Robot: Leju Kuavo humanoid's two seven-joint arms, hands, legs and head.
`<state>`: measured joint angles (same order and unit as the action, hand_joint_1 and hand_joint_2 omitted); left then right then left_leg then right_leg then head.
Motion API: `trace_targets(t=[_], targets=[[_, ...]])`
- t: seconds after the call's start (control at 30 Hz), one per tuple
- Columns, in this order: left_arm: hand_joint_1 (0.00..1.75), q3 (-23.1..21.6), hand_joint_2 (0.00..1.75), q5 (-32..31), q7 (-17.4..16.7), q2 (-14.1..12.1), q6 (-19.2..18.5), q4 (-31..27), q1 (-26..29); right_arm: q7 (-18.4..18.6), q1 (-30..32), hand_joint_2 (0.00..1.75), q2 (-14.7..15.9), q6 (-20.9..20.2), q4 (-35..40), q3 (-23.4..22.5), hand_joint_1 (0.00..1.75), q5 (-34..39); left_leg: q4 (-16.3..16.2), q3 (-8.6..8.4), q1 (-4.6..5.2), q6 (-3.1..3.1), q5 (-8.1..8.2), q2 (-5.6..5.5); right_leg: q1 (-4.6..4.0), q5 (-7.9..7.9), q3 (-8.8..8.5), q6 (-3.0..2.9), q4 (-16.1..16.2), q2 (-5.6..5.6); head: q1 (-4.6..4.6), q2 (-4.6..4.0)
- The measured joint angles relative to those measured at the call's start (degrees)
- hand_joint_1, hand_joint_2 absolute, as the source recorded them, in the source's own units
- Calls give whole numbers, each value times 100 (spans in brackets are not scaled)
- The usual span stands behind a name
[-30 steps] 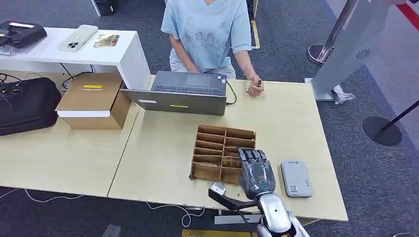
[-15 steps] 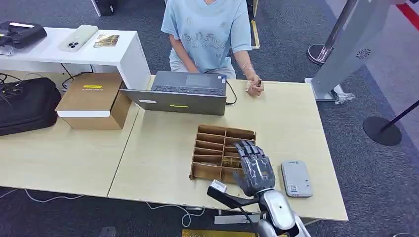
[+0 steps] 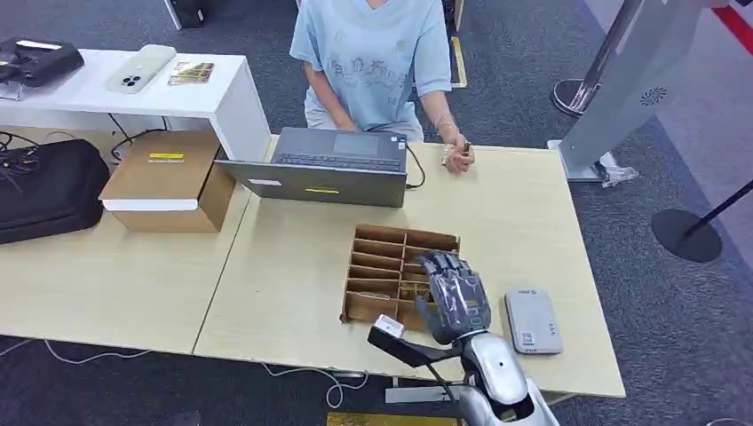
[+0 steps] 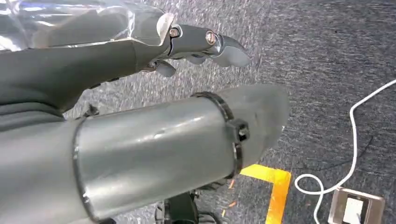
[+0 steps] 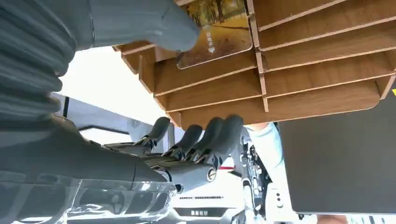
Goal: Pass the card to the sensor for recognition and then transmit it.
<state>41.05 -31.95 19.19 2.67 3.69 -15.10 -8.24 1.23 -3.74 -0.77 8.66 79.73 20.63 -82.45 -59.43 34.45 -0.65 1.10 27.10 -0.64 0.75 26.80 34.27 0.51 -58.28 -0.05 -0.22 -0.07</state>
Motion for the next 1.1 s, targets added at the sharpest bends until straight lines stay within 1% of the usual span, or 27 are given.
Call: trace_targets(t=[0.07, 0.1, 0.2, 0.3, 0.4, 0.53, 0.7, 0.83, 0.97, 1.0, 1.03, 1.07, 1.1], targets=[[0, 74, 0, 59, -41, 24, 11, 0, -1, 59, -26, 175, -4, 0, -35, 39, 63, -100, 0, 0, 0, 0, 0, 0, 0, 0, 0, 0, 0, 0, 0, 0], [0, 94, 0, 68, -63, 39, 19, 0, 0, 79, -35, 175, -4, 2, -48, 50, 56, -131, 0, 0, 0, 0, 0, 0, 0, 0, 0, 0, 0, 0, 0, 0], [0, 186, 0, 135, -74, 70, 61, -2, -5, 184, -77, 175, -4, 17, -114, 87, 61, -286, 0, 0, 0, 0, 0, 0, 0, 0, 0, 0, 0, 0, 0, 0], [0, 273, 0, 231, -129, 100, 85, -2, -11, 246, -124, 175, -4, 17, -185, 101, 59, -395, 0, 0, 0, 0, 0, 0, 0, 0, 0, 0, 0, 0, 0, 0], [0, 372, 0, 308, -181, 129, 90, -2, -18, 295, -156, 175, -4, 24, -256, 107, 61, -466, 0, 0, 0, 0, 0, 0, 0, 0, 0, 0, 0, 0, 0, 0], [0, 474, 0, 448, -300, 162, 92, -2, -52, 409, -169, 175, -4, 46, -365, 111, 70, -570, 0, 0, 0, 0, 0, -1, 0, 0, 0, 0, 0, -1, 2, 0], [0, 677, 0, 717, -487, 225, 114, -2, -113, 592, -164, 175, -4, 81, -459, 111, 65, -701, 0, -2, 0, 0, 0, 1, 0, 0, 0, 0, 0, 1, 0, 0], [0, 789, 0, 798, -533, 260, 114, -2, -128, 618, -146, 175, -4, 114, -470, 94, 73, -763, 0, -3, 0, 0, 0, 1, 0, 0, 0, 0, 1, 1, 0, 0], [0, 844, 0, 890, -588, 271, 114, -2, -130, 662, -117, 175, -4, 122, -476, 83, 77, -767, 0, -4, 0, 0, 0, 1, 0, 0, -1, 0, 1, 1, 0, 0], [0, 861, 0, 903, -592, 273, 114, -2, -130, 671, -115, 175, -4, 122, -476, 81, 80, -767, 0, -4, 0, 0, 0, 1, 0, 0, -1, 0, 1, 1, 0, 0], [0, 883, 0, 927, -597, 278, 114, -2, -130, 677, -114, 175, -4, 122, -476, 81, 91, -767, 0, -5, 0, 0, 0, 1, 0, -1, -2, 0, 1, 1, 0, 0], [0, 905, 0, 953, -597, 282, 114, -2, -130, 677, -111, 175, -4, 122, -476, 79, 94, -767, 0, -5, 0, 0, 0, 1, 0, -1, -2, 0, 1, 1, 0, 0], [0, 926, 0, 972, -599, 288, 116, -2, -130, 677, -108, 175, -4, 125, -478, 79, 93, -767, 0, -5, 0, 0, 0, 1, 0, -1, -2, 0, 1, 1, 0, 0]])
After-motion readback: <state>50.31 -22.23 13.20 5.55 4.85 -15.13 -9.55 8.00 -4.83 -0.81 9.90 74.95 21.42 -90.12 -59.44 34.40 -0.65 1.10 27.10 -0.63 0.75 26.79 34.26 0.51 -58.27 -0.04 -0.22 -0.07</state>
